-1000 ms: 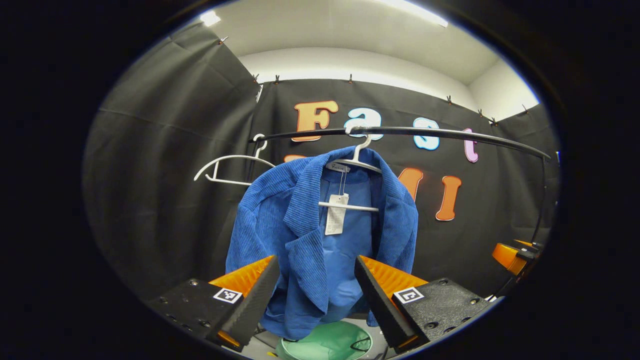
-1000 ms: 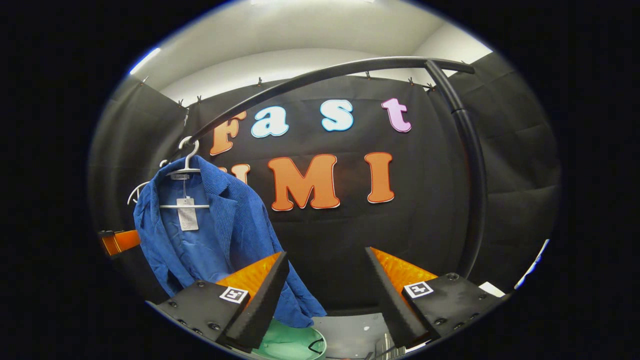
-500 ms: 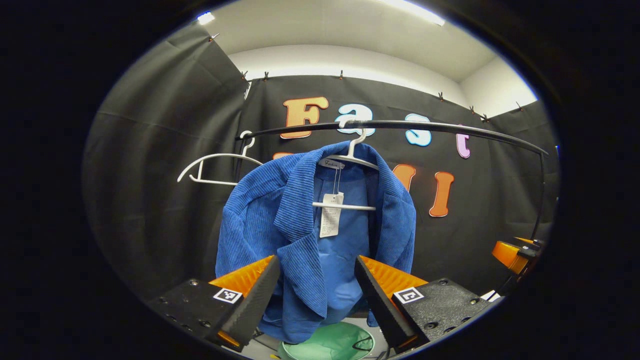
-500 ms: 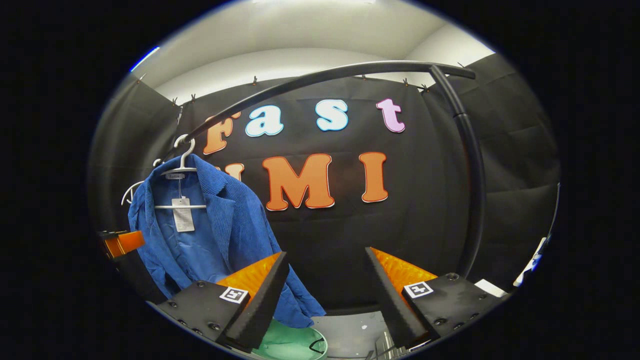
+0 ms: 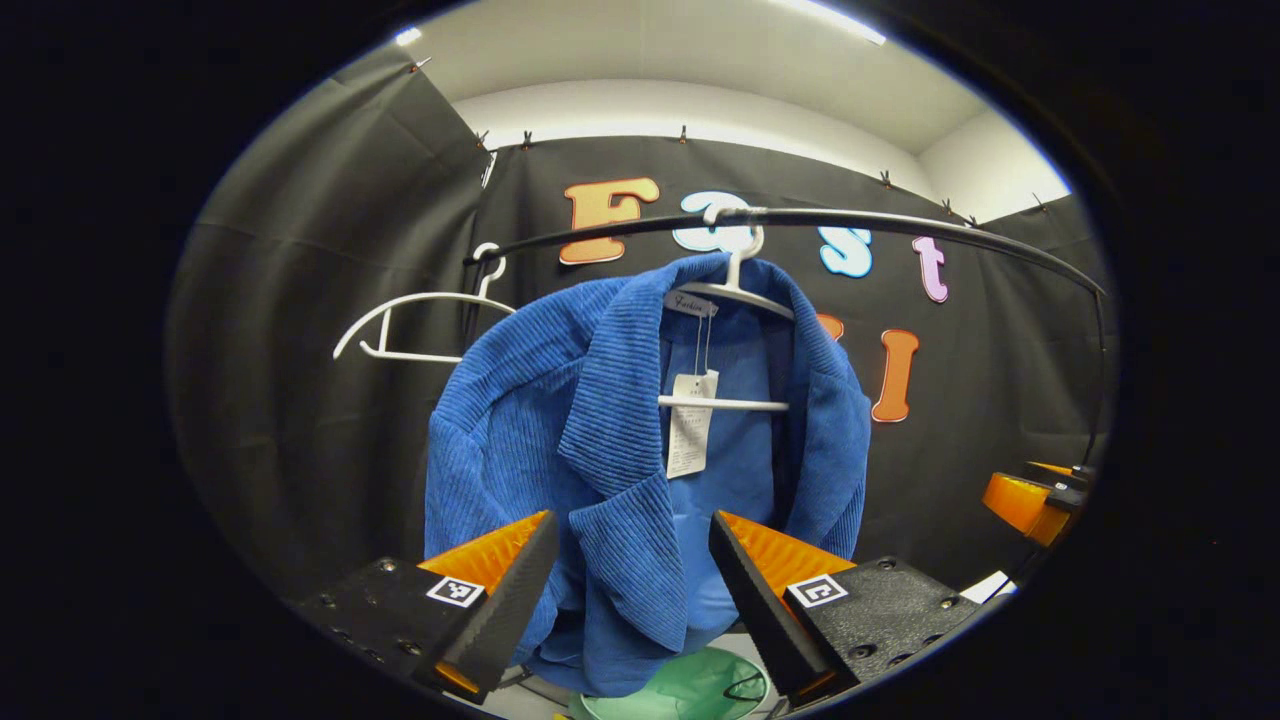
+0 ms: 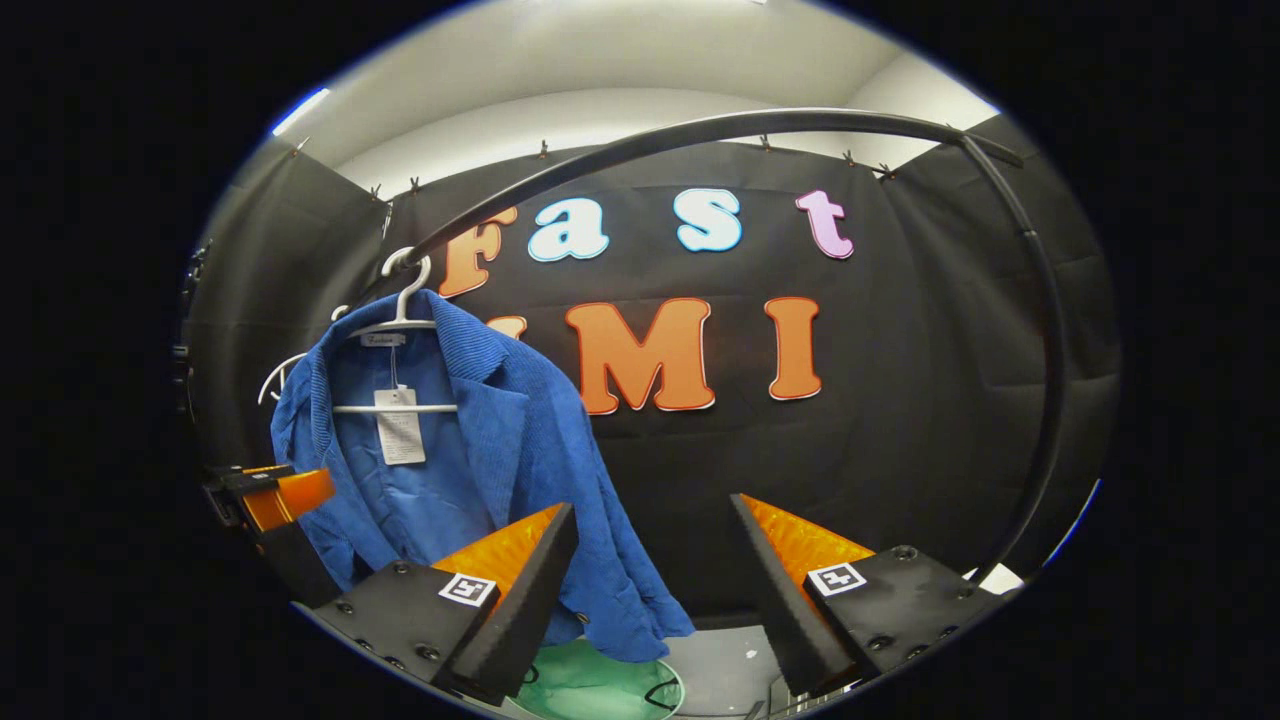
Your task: Grasp the clothes on the hanger with both hands and then place them into the laundry hamper below.
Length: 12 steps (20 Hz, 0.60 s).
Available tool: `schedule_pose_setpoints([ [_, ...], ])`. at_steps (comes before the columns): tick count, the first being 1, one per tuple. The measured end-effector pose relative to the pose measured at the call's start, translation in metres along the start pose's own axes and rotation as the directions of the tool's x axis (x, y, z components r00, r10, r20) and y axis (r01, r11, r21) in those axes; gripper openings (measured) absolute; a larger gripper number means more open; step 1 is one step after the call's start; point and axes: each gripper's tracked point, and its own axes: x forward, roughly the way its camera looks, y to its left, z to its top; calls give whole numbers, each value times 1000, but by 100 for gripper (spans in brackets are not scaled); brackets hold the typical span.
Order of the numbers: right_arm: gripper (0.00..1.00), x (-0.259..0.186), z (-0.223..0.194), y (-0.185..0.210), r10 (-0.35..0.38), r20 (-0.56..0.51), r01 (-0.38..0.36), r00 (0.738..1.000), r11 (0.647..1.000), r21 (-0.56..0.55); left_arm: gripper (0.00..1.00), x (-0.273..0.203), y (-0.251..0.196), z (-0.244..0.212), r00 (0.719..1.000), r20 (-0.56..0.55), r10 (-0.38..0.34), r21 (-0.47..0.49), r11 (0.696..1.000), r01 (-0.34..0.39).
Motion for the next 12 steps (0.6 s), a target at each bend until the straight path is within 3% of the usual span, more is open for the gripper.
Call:
schedule_pose_setpoints([
  [6,89,27,-10,38,65,-26,-65,998,998,-5,95,28,14,-10,1000,-24,3,3,1000,-3],
  [7,98,32,-12,44,75,-32,-75,997,997,-3,95,32,16,-12,1000,-30,2,-1,1000,-2],
  [8,89,37,-13,48,83,-37,-83,996,997,-2,92,35,16,-13,999,-34,-4,-7,1000,4],
  [12,89,60,-20,67,110,-54,-111,992,994,-4,93,47,17,-15,999,-35,-21,-10,1000,21],
])
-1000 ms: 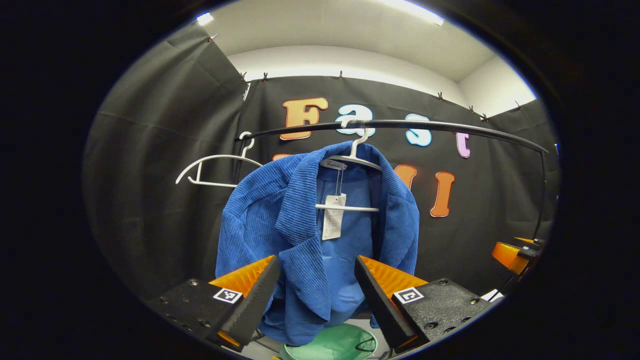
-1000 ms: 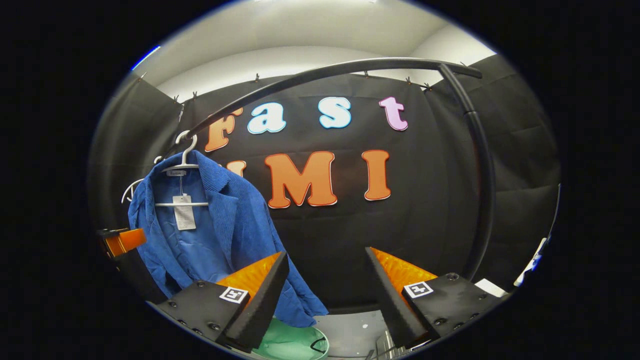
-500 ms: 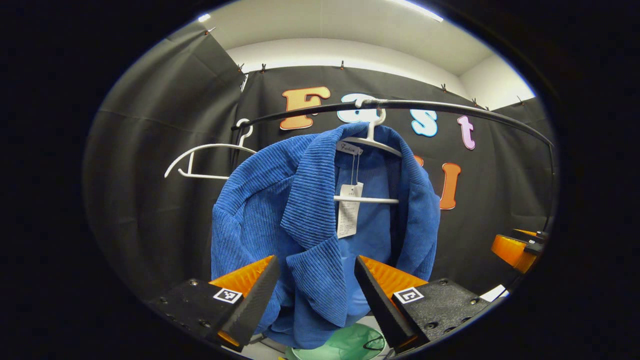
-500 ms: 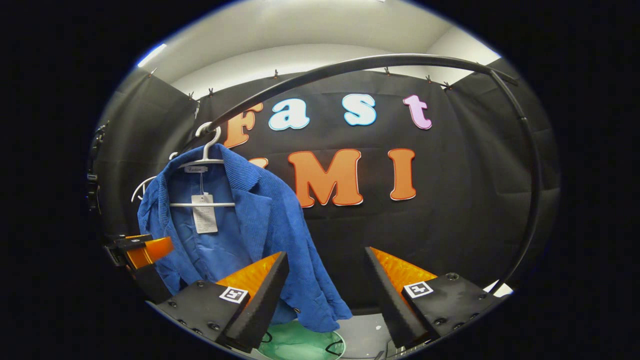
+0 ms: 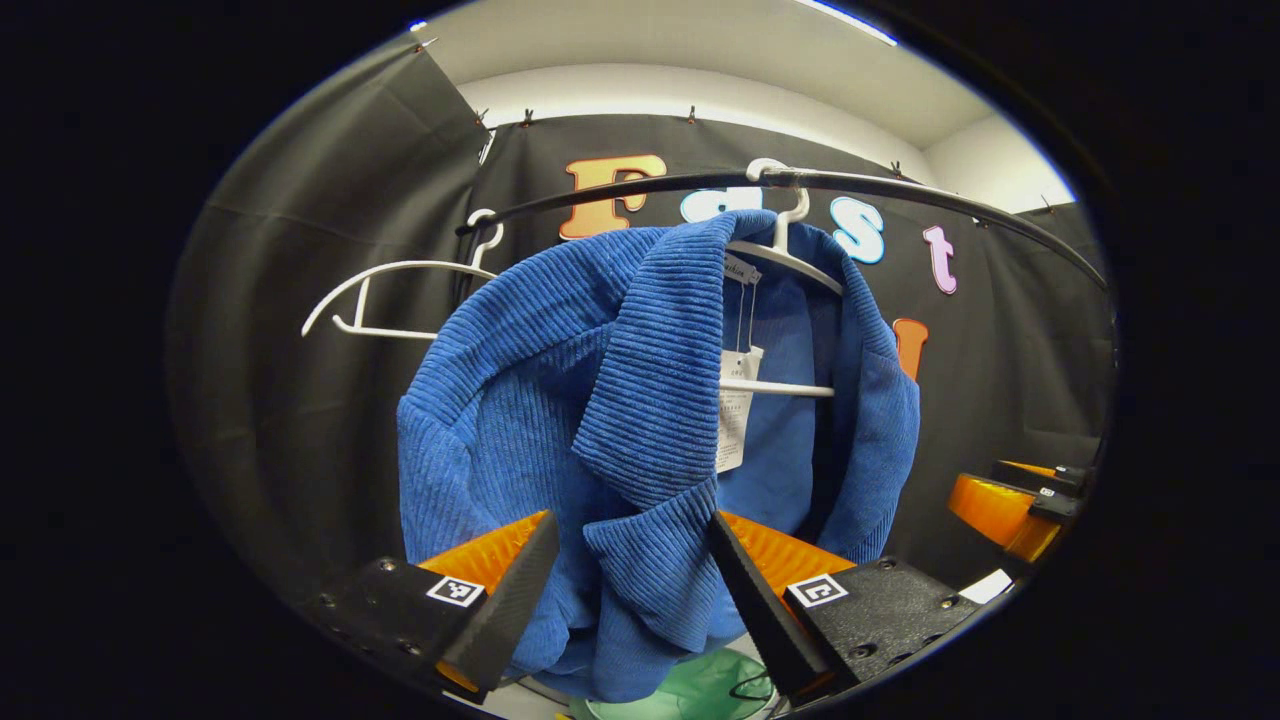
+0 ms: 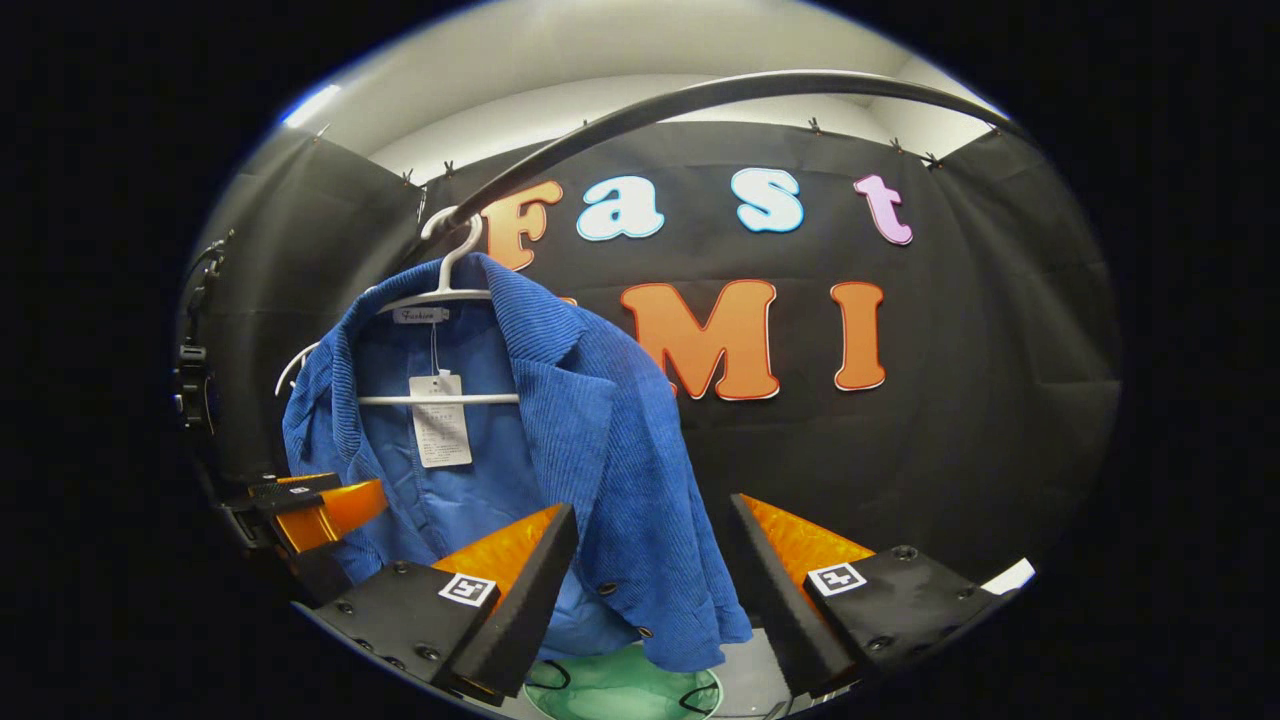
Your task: Grasp the clothes on the hanger with both hands and then place them into the laundry hamper below.
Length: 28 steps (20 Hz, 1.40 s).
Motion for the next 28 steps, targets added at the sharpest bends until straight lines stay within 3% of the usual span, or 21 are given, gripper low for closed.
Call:
schedule_pose_setpoints([
  [2,89,11,-4,8,13,-10,-13,1000,1000,-1,98,4,-3,-1,1000,0,-10,12,1000,10],
  [3,89,16,-5,12,18,-13,-18,1000,1000,1,91,7,-3,-2,1000,-1,-12,16,1000,12],
  [7,89,36,-10,24,32,-28,-31,999,999,36,87,17,7,-8,999,-15,30,45,999,-30],
  [10,94,49,-14,32,45,-36,-43,998,998,52,77,23,12,-11,999,-21,33,34,999,-32],
  [12,98,59,-15,39,59,-34,-57,998,997,46,64,27,14,-10,999,-19,28,30,999,-27],
  [13,89,64,-13,43,69,-28,-68,997,997,41,55,27,15,-9,1000,-17,22,26,999,-22],
  [14,96,68,-11,46,76,-21,-75,997,996,37,45,28,14,-8,1000,-18,11,19,1000,-11],
  [16,97,78,-9,49,81,-14,-81,997,996,32,24,26,15,-4,1000,-19,-5,14,1000,5],
  [17,78,82,-9,50,89,-17,-88,996,996,34,14,25,13,-4,1000,-26,-17,12,1000,17],
  [18,83,85,-9,52,93,-15,-92,996,995,40,14,23,11,-3,999,-30,-31,8,999,31],
  [20,68,91,-15,54,112,-22,-111,993,993,46,5,17,10,-1,998,-37,-50,12,999,50],
  [23,45,93,-10,52,132,-24,-130,991,989,67,1,8,7,2,996,-51,-69,0,998,69],
  [25,19,93,-8,50,158,-27,-155,987,984,92,0,2,4,5,994,-60,-86,-32,996,84],
  [28,19,89,-5,51,227,-29,-220,973,963,154,0,-8,1,16,994,-57,-96,-62,994,92],
])
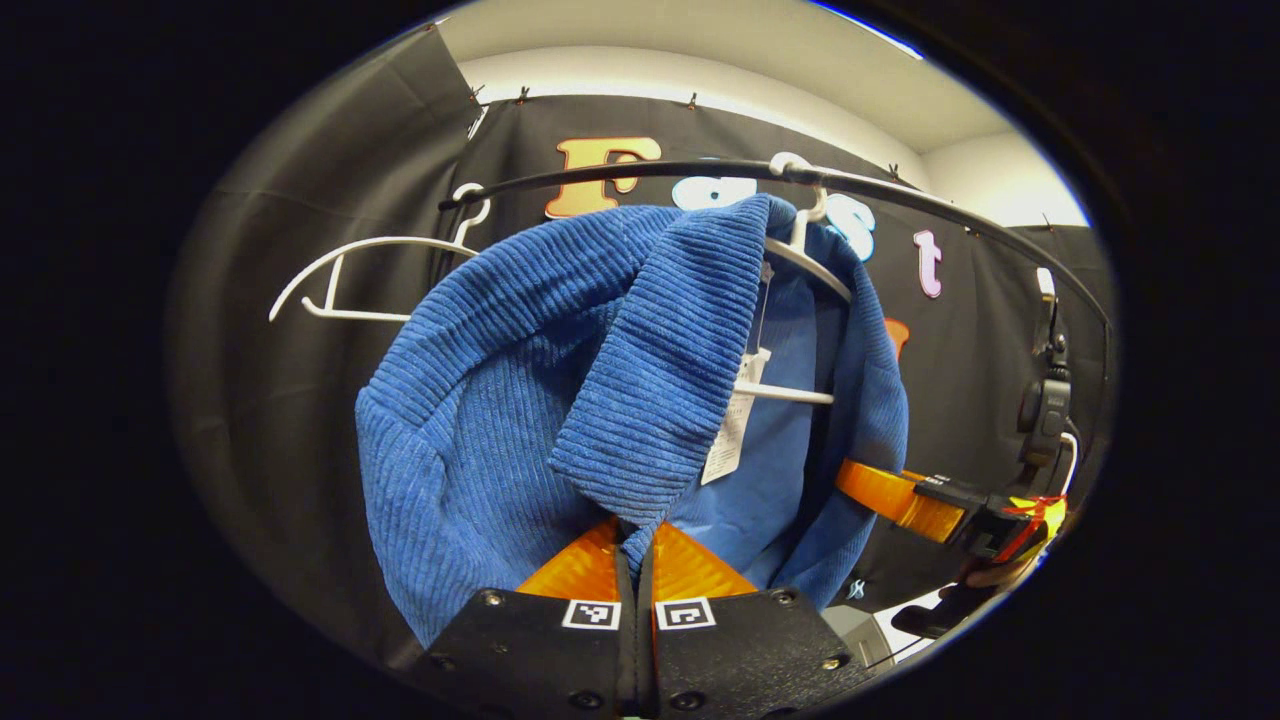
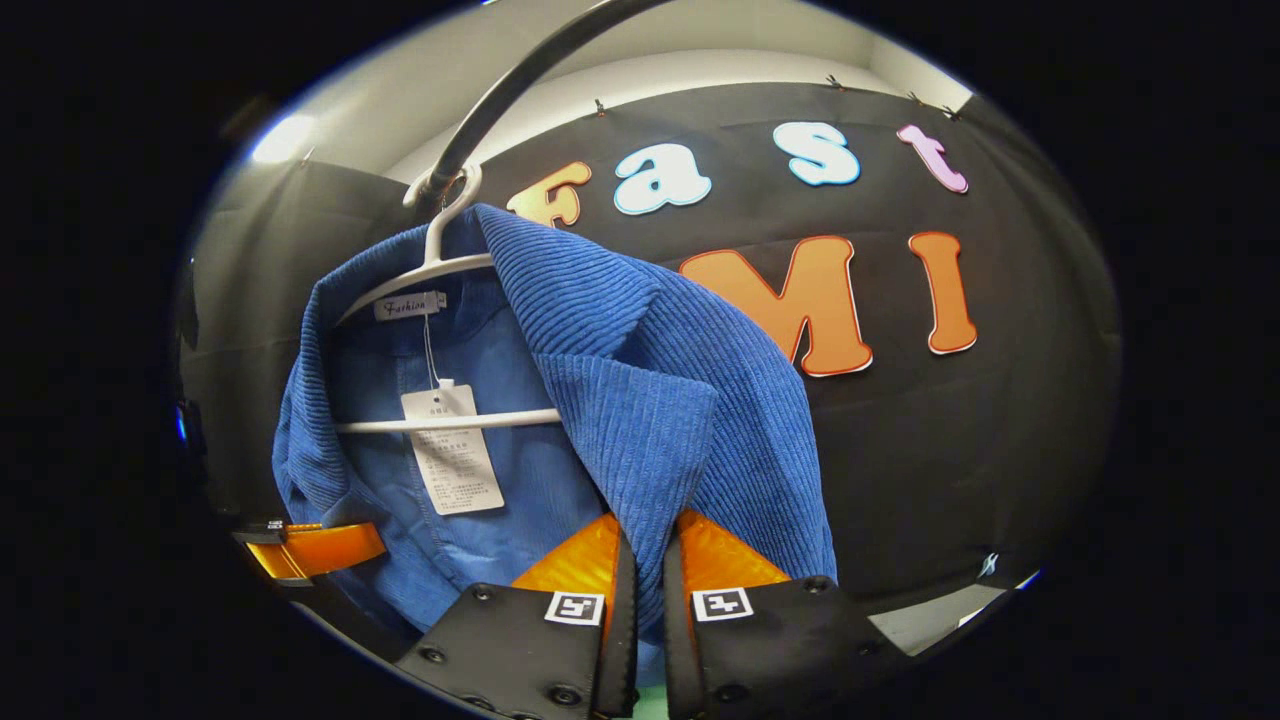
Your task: Grasp the clothes on the hanger with both hands and then place them into the laundry hamper below.
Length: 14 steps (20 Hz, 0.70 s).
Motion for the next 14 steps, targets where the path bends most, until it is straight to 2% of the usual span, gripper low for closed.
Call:
schedule_pose_setpoints([
  [2,19,-3,6,5,74,2,-73,997,994,86,0,-9,-1,9,1000,11,-2,1,1000,2],
  [4,19,-8,12,8,147,4,-145,989,968,205,1,-15,-5,18,1000,19,-10,-13,1000,10],
  [5,12,-12,13,4,172,2,-166,985,953,254,1,-18,-6,22,1000,23,-14,-30,999,15],
  [6,18,-13,15,3,189,7,-182,982,936,302,0,-22,-7,27,999,28,-17,-45,999,18],
  [7,5,-23,20,-3,192,15,-185,981,917,353,0,-29,-8,33,999,34,-17,-54,998,19],
  [12,8,-30,41,-2,344,82,-328,935,759,562,0,-52,-5,59,998,67,-19,-77,997,24],
  [14,7,-33,54,-12,367,115,-360,923,717,597,0,-62,-1,70,996,84,-16,-88,996,23],
])
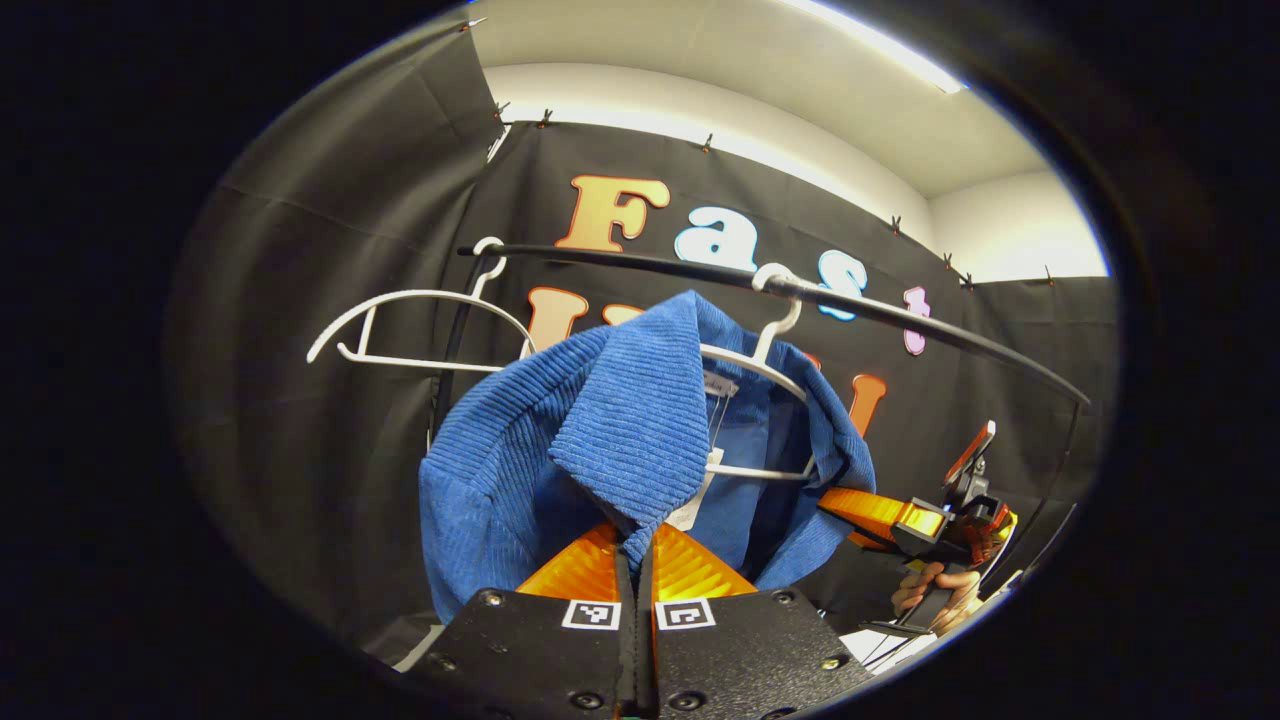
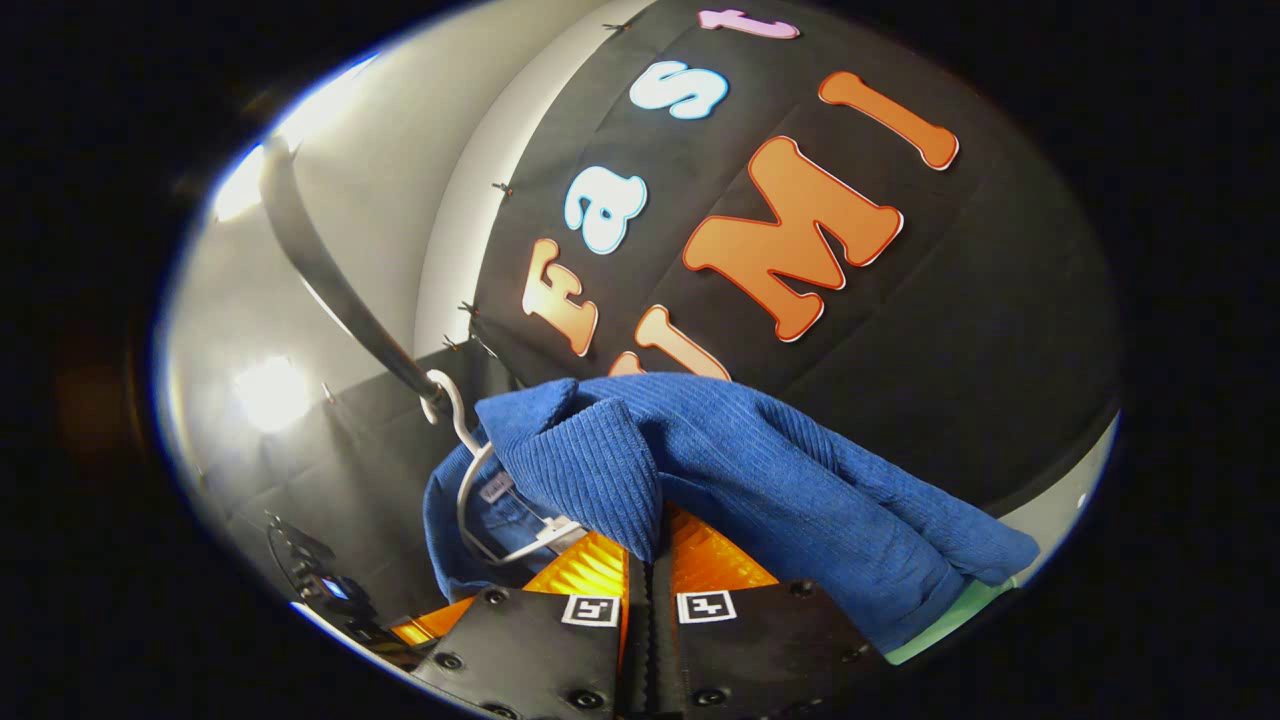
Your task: Grasp the clothes on the hanger with both hands and then place them into the laundry hamper below.
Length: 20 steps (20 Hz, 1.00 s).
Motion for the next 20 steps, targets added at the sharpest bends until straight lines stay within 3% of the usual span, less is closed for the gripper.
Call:
schedule_pose_setpoints([
  [8,7,-10,40,15,119,73,-127,990,985,113,0,-11,19,57,997,76,-28,-14,999,29],
  [15,8,-5,63,10,141,115,-159,983,974,164,0,-15,59,107,986,165,3,-48,999,5],
  [20,8,-3,67,5,148,121,-169,982,969,183,0,0,76,109,993,114,-34,1,999,34],
])
